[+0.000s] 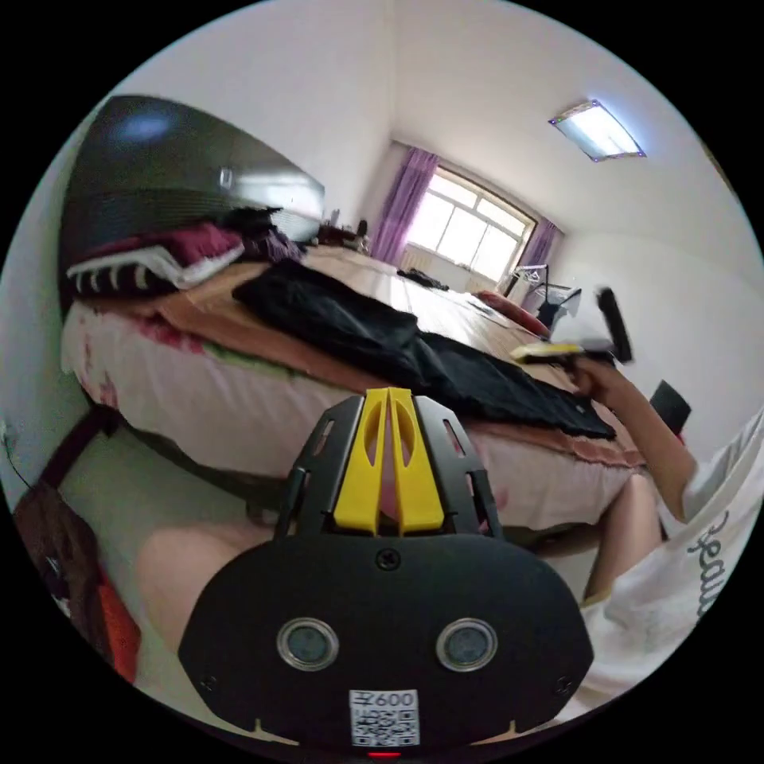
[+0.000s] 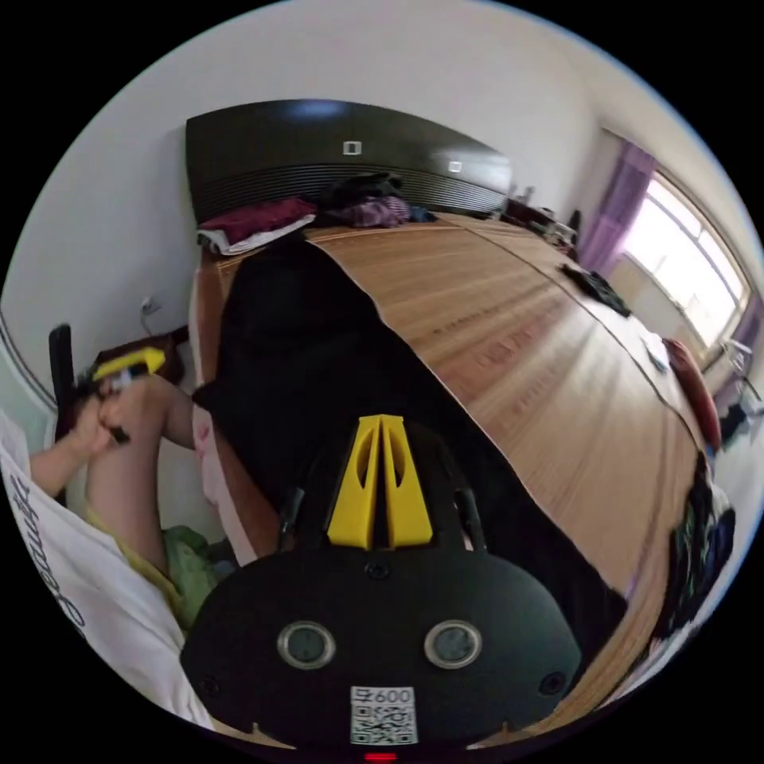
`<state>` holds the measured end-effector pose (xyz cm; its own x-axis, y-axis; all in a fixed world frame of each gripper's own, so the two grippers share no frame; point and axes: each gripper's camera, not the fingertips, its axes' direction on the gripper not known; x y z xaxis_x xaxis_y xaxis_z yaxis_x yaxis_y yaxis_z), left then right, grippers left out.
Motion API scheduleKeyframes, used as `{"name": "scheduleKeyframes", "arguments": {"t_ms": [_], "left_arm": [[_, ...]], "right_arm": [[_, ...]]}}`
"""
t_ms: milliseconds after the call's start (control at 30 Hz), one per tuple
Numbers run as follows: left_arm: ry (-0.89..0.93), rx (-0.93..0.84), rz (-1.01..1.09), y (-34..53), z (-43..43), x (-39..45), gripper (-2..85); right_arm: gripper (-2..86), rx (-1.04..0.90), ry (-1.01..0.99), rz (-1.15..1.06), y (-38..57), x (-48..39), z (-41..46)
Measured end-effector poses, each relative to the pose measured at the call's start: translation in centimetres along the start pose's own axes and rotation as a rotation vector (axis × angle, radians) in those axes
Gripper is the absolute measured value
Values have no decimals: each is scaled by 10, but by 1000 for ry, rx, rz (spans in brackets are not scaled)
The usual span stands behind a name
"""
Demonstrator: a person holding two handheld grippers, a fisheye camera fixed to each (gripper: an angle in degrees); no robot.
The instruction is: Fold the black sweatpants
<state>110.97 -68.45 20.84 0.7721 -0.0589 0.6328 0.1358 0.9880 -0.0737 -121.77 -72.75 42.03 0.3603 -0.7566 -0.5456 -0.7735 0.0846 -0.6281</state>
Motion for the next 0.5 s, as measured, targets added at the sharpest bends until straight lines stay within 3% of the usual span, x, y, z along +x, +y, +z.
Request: {"name": "scheduleKeyframes", "arguments": {"t_ms": [100, 167, 300, 333, 367, 500], "left_arm": [[-39, -3, 83, -84, 29, -3, 3], [-40, -86, 191, -142, 78, 5, 2], [-184, -282, 426, -199, 153, 40, 2], [-337, -304, 488, -204, 171, 51, 2], [-467, -349, 554, -205, 187, 60, 3], [-572, -338, 541, -232, 186, 83, 3]], "right_arm": [[-8, -91, 293, 153, 75, 61, -40], [-8, -259, 453, 284, 125, 114, -58], [-8, -344, 450, 441, 183, 169, -71], [-8, -399, 401, 466, 199, 180, -64], [-9, -307, 409, 473, 208, 181, -71], [-9, -280, 418, 506, 216, 180, -80]]}}
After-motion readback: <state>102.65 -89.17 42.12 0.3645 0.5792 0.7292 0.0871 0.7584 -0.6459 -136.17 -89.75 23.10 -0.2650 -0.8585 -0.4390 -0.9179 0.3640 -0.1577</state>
